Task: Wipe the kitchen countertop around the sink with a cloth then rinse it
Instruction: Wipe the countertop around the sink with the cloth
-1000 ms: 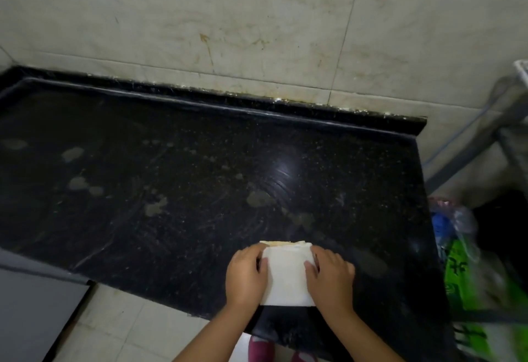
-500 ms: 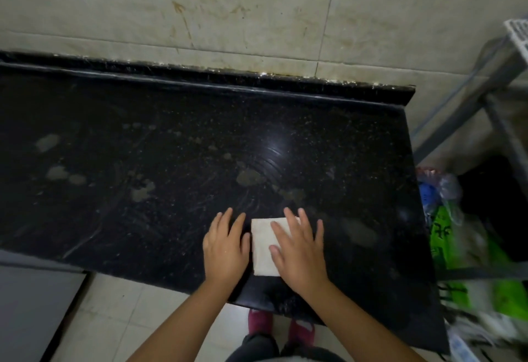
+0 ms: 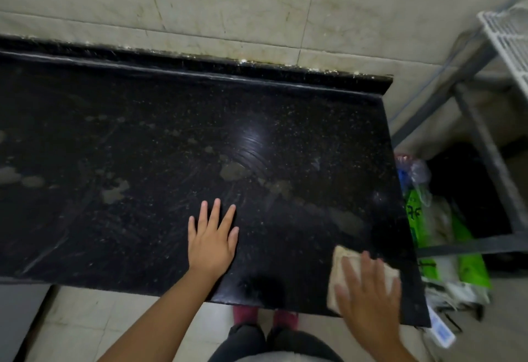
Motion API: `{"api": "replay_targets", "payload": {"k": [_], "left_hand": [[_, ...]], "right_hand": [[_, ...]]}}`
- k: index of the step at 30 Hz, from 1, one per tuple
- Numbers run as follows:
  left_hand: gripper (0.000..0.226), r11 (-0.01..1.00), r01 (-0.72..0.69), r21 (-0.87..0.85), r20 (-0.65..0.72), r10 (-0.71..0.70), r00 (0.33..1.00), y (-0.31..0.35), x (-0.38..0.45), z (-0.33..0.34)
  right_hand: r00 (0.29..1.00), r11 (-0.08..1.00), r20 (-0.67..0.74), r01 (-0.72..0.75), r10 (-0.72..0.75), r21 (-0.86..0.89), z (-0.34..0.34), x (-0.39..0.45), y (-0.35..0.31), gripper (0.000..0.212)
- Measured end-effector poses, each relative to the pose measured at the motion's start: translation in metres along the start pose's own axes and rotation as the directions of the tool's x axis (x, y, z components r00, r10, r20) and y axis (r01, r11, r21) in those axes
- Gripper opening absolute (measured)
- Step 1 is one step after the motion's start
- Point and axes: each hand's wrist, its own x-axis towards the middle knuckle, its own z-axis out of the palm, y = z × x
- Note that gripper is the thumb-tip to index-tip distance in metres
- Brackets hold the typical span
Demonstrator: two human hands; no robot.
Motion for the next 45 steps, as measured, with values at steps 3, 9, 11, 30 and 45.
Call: {"api": "replay_targets", "payload": {"k": [3,9,11,30,45], "left_hand": [[0.088,0.999,-0.033,-0.03,0.015,0.034,0.999,0.003,0.002,0.008],[0.082,1.0,-0.009,-0.024,-0.012,0.008,1.0,0.004,0.001,0.01],[0.074,1.0,-0.012,-0.013,-0.004,0.012,1.0,0.004,0.002,0.011],[0.05,0.997,0.054,0.061,0.055,-0.057,0.997,0.015,0.001,-0.002],[0.066,0.949,0.278,-0.152,-0.158,-0.301,0.941,0.076,-0.027,0.025]], "right_hand": [[0.92,0.925,0.093,-0.38,0.38,-0.015,-0.023,0.029,0.019,0.069],[0.982,0.981,-0.022,-0.19,0.189,-0.031,-0.014,0.062,-0.085,0.058],[0.997,1.0,0.074,-0.022,0.021,0.009,-0.01,0.034,-0.109,0.054],[0.929,0.938,0.139,0.347,-0.343,-0.007,-0.011,0.049,-0.094,0.056],[0.968,0.985,0.187,0.17,-0.17,0.012,-0.05,0.212,-0.039,0.059]]}}
